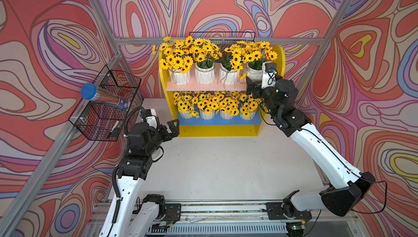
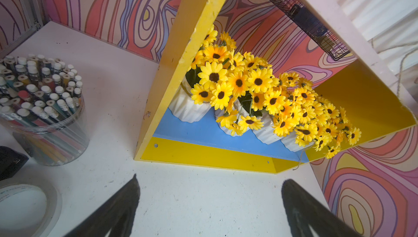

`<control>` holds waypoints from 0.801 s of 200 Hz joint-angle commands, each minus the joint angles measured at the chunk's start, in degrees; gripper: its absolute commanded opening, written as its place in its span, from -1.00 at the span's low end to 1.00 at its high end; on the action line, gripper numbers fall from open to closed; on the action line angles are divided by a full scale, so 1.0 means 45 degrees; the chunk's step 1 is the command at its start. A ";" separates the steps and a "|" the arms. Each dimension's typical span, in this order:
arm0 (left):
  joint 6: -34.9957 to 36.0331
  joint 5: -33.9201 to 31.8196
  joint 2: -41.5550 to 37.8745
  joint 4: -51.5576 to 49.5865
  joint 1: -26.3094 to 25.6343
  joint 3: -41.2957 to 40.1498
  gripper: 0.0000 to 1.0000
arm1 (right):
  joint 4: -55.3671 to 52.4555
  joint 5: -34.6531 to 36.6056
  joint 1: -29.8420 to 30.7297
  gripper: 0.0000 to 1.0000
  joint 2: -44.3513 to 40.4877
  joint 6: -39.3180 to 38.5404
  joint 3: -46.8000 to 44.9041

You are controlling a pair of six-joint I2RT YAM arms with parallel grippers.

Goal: Take the sunflower pots off the shelves
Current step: Pick up the sunflower pot from the shelf.

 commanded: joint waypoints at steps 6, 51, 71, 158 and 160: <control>-0.0076 0.0139 -0.0099 0.0246 0.0026 -0.0143 0.98 | -0.0159 -0.0551 -0.0322 0.96 0.0251 0.0492 0.0234; -0.0050 0.0136 -0.0091 0.0256 0.0026 -0.0174 0.99 | 0.0123 -0.1277 -0.0782 0.97 0.0578 0.0862 0.0092; -0.0020 0.0139 -0.0088 0.0252 0.0017 -0.0150 0.99 | 0.0332 -0.1889 -0.1046 0.97 0.0740 0.1034 0.0059; 0.0028 0.0157 -0.0091 0.0244 0.0084 -0.0173 0.99 | 0.1597 -0.2781 -0.1396 0.97 0.1263 0.0680 -0.0550; 0.0019 0.0169 -0.0076 0.0251 0.0085 -0.0164 0.99 | 0.1593 -0.2834 -0.1400 0.96 0.1275 0.0669 -0.0533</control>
